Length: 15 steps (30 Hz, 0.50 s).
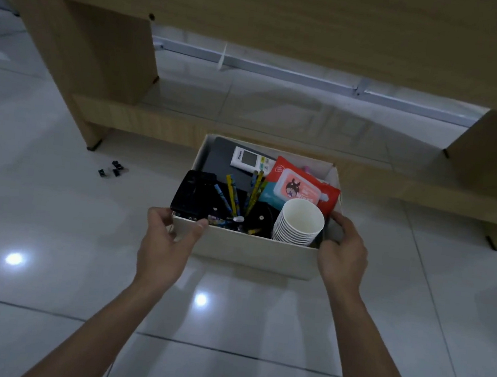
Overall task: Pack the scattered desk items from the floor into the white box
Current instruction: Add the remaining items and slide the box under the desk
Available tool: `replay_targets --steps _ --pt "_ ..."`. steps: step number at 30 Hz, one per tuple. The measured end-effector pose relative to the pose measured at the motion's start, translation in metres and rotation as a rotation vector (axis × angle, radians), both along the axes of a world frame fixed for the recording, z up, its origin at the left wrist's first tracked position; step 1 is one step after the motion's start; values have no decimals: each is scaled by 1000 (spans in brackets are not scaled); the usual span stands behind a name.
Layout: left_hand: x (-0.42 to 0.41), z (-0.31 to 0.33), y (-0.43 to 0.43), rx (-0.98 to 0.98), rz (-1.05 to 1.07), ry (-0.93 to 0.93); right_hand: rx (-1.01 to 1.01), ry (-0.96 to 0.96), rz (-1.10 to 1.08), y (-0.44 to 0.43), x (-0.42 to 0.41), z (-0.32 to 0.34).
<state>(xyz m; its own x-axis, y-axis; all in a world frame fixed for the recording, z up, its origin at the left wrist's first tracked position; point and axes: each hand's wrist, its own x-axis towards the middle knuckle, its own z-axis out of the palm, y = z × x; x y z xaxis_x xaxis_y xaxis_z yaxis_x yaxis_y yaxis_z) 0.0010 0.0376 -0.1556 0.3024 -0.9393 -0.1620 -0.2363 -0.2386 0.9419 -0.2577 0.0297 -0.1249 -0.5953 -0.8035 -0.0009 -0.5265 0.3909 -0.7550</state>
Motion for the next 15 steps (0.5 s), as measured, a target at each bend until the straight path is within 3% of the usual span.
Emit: replay_targets --steps 8,12,15 --pt "-6 0 -1 18 -9 143 -68 0 23 2 -12 -8" --pt "3 -5 12 -17 13 198 -400 375 -25 28 16 -8" --pt "27 -21 24 -18 99 157 -666 295 314 51 87 -2"
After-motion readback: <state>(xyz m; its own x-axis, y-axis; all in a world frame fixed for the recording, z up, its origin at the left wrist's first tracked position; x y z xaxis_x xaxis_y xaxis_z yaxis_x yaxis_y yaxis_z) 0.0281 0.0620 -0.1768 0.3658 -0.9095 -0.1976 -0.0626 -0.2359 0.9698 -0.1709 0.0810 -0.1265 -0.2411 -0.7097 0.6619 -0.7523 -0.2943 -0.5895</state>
